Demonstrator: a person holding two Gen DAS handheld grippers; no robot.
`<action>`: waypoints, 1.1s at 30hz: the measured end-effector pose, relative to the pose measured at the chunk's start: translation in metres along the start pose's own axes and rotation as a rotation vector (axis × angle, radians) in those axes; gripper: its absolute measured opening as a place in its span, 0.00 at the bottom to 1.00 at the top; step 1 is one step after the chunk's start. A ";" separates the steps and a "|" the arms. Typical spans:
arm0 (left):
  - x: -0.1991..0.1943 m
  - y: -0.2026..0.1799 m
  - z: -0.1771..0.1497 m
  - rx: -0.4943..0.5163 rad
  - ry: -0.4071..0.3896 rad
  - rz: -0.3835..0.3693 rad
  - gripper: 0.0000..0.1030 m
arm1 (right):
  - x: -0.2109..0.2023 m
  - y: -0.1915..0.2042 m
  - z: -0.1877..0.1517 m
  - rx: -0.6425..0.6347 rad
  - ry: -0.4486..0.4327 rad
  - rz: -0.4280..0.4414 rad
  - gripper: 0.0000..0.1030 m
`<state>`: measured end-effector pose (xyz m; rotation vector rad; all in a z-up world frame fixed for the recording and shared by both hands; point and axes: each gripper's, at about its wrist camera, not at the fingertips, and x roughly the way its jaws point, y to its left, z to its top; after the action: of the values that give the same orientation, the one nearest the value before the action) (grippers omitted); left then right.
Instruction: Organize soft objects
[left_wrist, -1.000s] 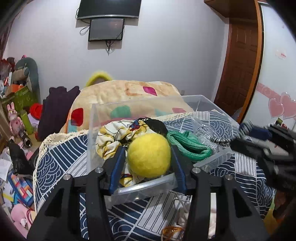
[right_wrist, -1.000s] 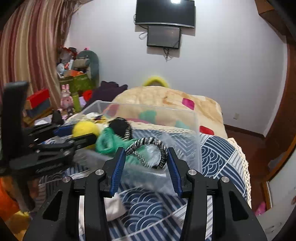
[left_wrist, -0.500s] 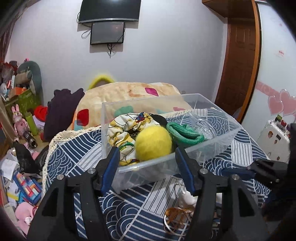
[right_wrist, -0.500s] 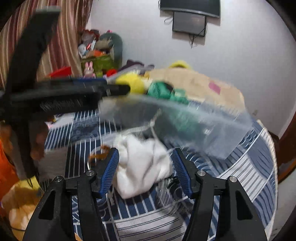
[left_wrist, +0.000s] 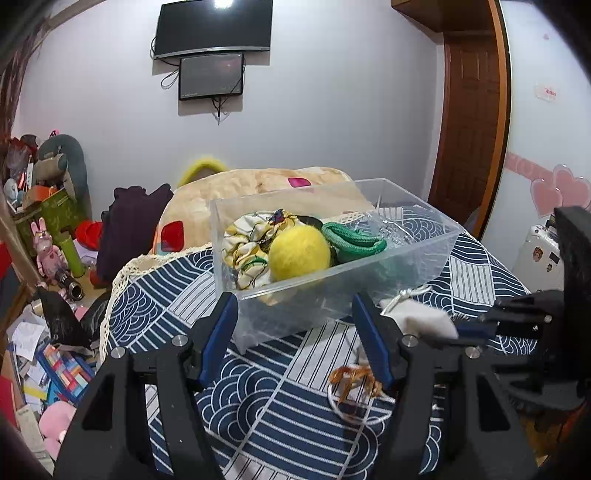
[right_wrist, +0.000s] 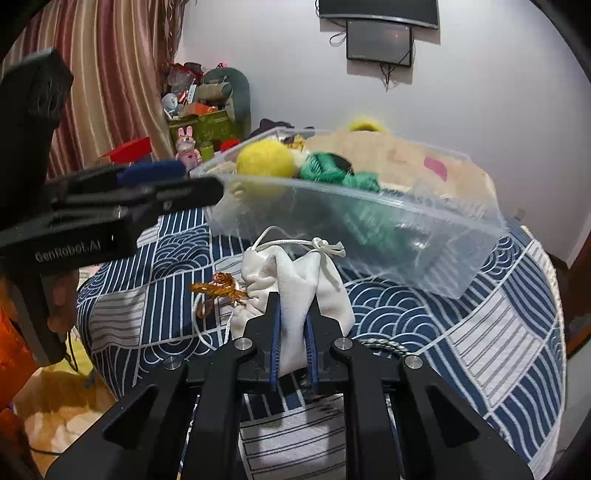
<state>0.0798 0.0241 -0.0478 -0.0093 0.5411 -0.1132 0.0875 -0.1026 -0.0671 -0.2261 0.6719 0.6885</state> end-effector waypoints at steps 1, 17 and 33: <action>-0.001 0.001 -0.001 -0.004 0.002 -0.003 0.62 | -0.003 -0.001 0.001 0.001 -0.009 -0.005 0.09; -0.002 -0.026 -0.016 0.020 0.057 -0.113 0.70 | -0.029 -0.021 -0.014 0.027 -0.024 -0.069 0.44; 0.052 -0.081 -0.019 0.021 0.174 -0.243 0.85 | -0.044 -0.061 -0.035 0.114 -0.004 -0.140 0.46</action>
<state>0.1059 -0.0617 -0.0874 -0.0451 0.7116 -0.3591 0.0844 -0.1857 -0.0672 -0.1647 0.6821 0.5154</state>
